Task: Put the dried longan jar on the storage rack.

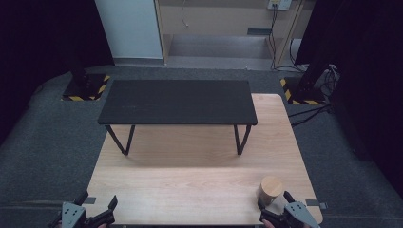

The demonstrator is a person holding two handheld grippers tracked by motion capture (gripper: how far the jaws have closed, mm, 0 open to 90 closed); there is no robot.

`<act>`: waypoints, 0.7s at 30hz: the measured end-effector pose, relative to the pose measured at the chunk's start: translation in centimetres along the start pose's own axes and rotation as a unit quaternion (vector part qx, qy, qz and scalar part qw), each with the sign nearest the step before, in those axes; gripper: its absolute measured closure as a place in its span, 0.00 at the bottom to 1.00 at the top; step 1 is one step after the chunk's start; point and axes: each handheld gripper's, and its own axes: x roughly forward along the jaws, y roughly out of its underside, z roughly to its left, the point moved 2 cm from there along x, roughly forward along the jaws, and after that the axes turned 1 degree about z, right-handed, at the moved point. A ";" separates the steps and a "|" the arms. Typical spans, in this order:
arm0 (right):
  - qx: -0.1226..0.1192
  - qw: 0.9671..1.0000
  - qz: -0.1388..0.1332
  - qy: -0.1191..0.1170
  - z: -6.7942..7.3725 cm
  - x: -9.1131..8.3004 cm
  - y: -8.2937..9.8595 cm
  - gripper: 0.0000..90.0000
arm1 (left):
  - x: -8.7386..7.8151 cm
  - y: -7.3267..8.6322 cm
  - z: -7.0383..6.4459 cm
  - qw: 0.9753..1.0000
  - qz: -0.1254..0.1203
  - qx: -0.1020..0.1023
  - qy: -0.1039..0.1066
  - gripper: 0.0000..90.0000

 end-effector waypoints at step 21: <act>-0.004 1.000 0.010 0.017 0.3 2.7 -0.2 0.24 | 0.2 0.0 0.2 1.000 0.005 -0.002 -0.001 0.01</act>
